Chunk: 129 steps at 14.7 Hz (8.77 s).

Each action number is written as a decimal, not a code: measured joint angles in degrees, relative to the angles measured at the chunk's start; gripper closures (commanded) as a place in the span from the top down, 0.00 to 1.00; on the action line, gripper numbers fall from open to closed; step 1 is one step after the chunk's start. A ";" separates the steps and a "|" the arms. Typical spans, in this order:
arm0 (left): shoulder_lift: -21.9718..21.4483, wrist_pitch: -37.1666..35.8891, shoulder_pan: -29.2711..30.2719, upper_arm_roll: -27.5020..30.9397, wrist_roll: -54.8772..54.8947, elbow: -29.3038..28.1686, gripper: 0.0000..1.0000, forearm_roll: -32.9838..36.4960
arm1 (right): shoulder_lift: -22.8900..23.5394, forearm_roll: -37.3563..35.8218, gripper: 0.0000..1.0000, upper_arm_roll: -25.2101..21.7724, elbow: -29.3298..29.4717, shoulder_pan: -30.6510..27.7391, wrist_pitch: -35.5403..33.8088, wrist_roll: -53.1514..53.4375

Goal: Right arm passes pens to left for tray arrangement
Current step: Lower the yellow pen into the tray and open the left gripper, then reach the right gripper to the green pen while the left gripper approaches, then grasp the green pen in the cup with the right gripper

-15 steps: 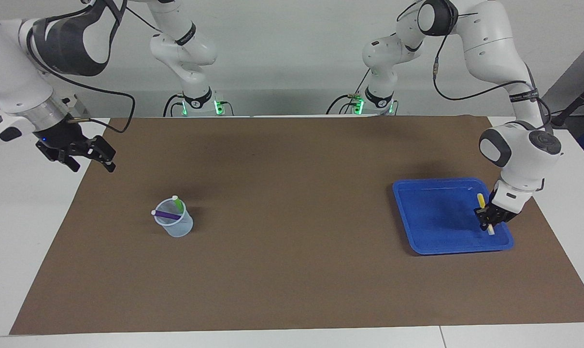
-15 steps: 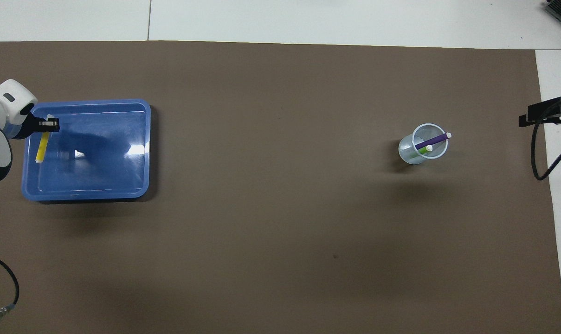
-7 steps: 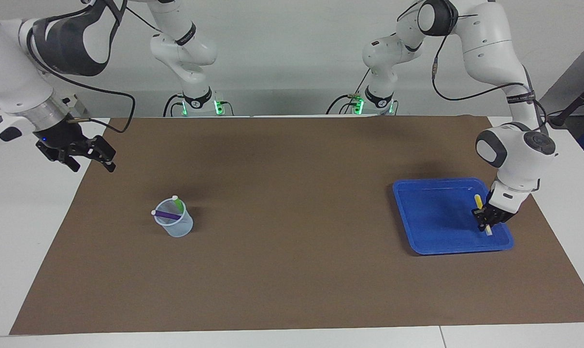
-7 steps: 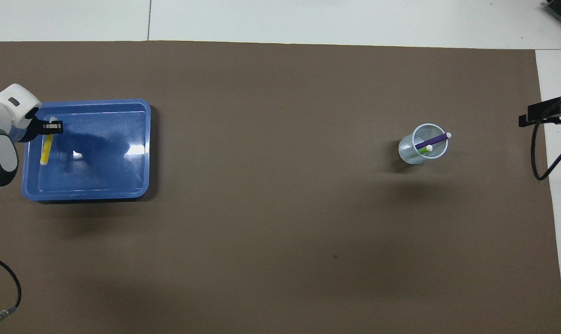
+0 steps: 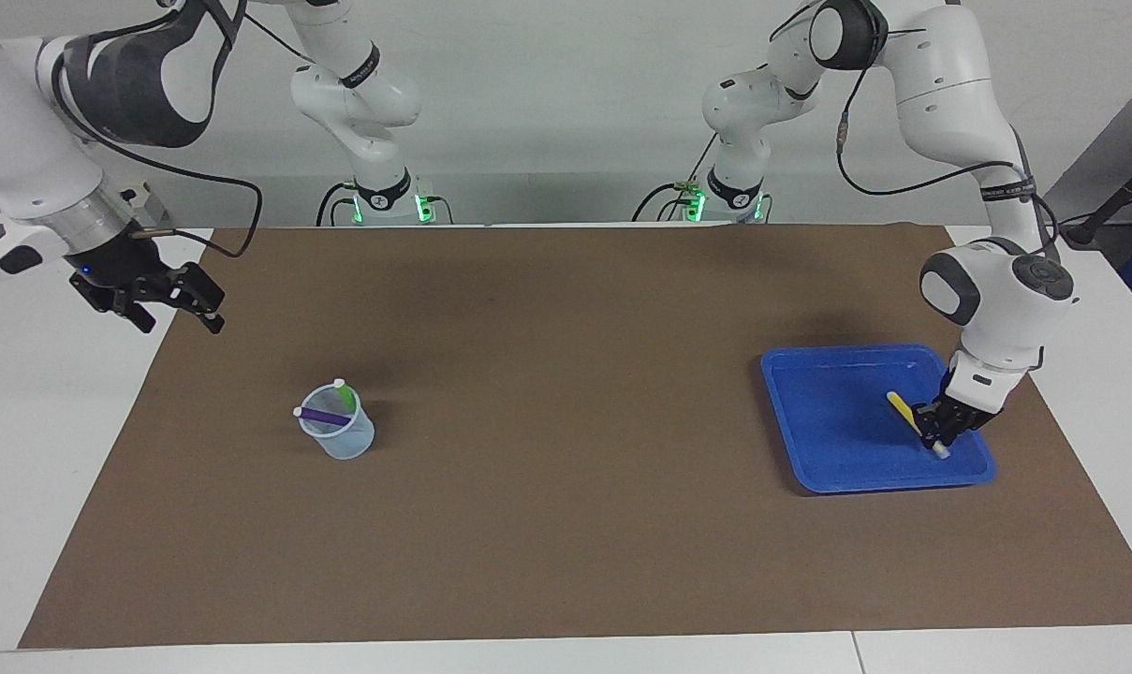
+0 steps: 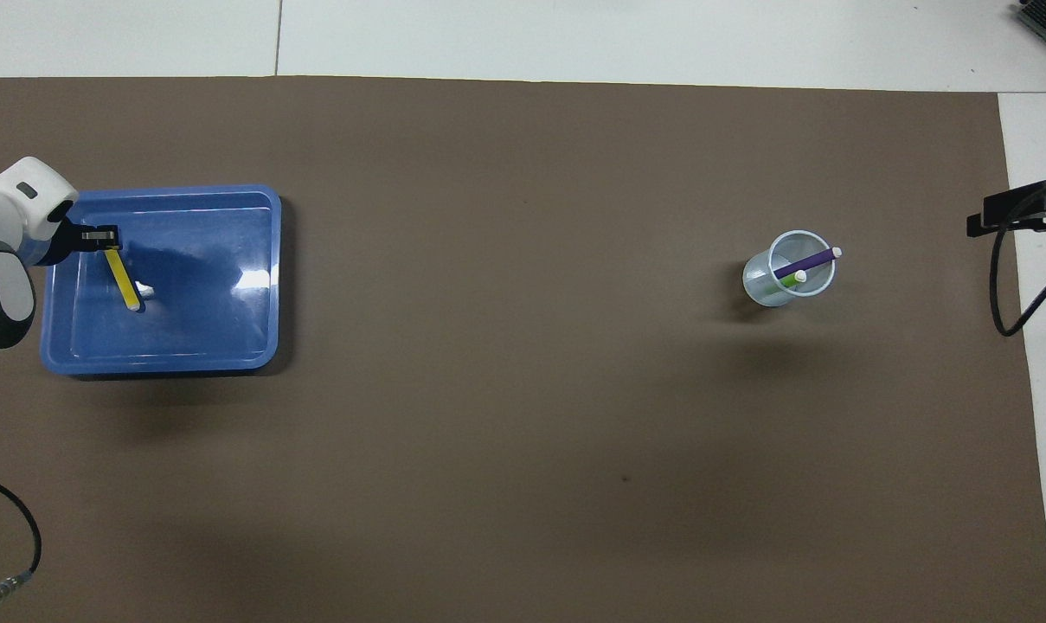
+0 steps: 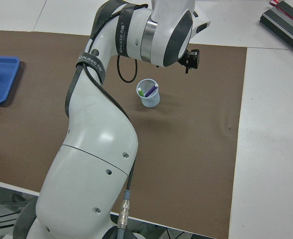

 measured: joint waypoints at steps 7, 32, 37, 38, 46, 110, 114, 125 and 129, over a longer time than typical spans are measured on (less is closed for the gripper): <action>-0.19 -0.74 0.00 -0.04 -0.02 0.29 1.00 0.00 | 0.00 0.00 1.00 0.12 0.00 0.30 -0.12 0.00; -14.98 -33.10 -7.74 -3.01 -30.69 7.29 1.00 -8.84 | 3.37 0.01 0.65 1.35 -7.83 10.44 17.03 9.01; -17.87 -36.07 -15.00 -3.34 -49.16 7.28 1.00 -11.30 | 5.76 0.07 0.54 1.32 -8.71 11.15 17.43 9.75; -18.42 -36.85 -15.54 -3.34 -51.17 7.28 1.00 -12.08 | 5.83 0.11 0.53 1.34 -9.18 11.15 17.43 9.75; -23.48 -40.97 -23.54 -3.49 -74.70 6.87 1.00 -17.28 | 5.79 0.22 0.50 2.41 -12.96 12.22 17.43 10.42; -24.26 -19.08 -36.04 -3.18 -109.29 0.55 1.00 -26.78 | 6.27 2.71 0.32 2.29 -17.58 5.02 26.36 -39.35; -24.26 -19.03 -36.04 -3.18 -109.30 0.54 1.00 -26.79 | 6.45 2.72 0.31 2.33 -17.58 5.42 26.36 -38.29; -24.26 -18.99 -36.04 -3.18 -109.34 0.54 1.00 -26.84 | 6.35 3.11 0.09 2.34 -17.30 5.65 26.20 -36.87; -24.26 -18.92 -36.06 -3.21 -109.54 0.54 1.00 -26.86 | 6.35 3.11 0.03 2.32 -16.94 5.64 24.82 -35.90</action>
